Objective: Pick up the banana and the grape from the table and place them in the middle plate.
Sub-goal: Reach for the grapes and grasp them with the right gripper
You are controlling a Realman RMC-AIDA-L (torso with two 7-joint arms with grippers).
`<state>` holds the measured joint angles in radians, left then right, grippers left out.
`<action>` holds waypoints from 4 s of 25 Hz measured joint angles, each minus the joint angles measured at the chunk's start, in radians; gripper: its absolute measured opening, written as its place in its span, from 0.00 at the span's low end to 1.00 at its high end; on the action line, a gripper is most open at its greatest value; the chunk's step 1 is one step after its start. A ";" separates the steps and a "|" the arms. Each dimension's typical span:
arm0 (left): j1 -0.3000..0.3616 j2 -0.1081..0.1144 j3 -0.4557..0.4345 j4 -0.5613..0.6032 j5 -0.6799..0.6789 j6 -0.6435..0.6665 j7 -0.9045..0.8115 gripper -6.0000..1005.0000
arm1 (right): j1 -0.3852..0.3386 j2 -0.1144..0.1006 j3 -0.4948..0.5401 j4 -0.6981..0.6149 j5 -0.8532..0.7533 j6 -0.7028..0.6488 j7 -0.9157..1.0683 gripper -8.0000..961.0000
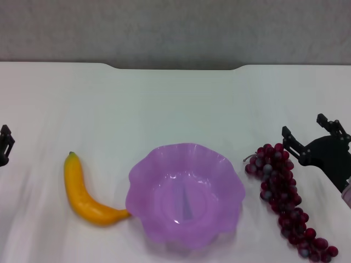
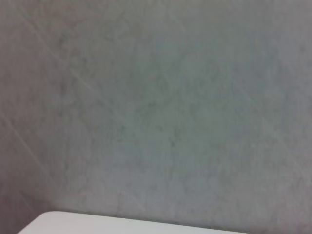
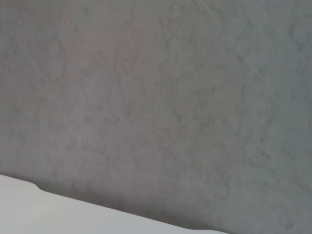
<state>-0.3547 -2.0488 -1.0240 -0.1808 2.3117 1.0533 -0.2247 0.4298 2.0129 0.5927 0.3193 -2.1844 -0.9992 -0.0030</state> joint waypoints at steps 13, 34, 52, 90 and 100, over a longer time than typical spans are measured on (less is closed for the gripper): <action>0.004 0.001 0.014 -0.014 0.011 -0.031 -0.032 0.71 | -0.002 0.001 0.000 0.012 -0.004 -0.011 0.008 0.92; 0.013 0.015 0.013 -0.016 0.009 -0.093 -0.044 0.71 | -0.009 -0.062 0.032 0.199 -0.006 0.185 -0.009 0.90; -0.014 0.016 0.010 -0.003 0.003 -0.140 -0.041 0.71 | -0.230 -0.009 0.828 0.902 -0.008 1.469 -0.602 0.88; -0.032 0.014 0.011 -0.011 0.007 -0.139 -0.042 0.71 | 0.021 -0.007 0.902 0.478 0.003 1.536 -0.541 0.84; -0.032 0.012 0.012 -0.011 0.005 -0.139 -0.042 0.71 | 0.023 -0.004 0.831 0.494 0.005 1.487 -0.537 0.83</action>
<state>-0.3866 -2.0368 -1.0124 -0.1918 2.3163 0.9142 -0.2669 0.4526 2.0086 1.4237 0.8129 -2.1798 0.4877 -0.5404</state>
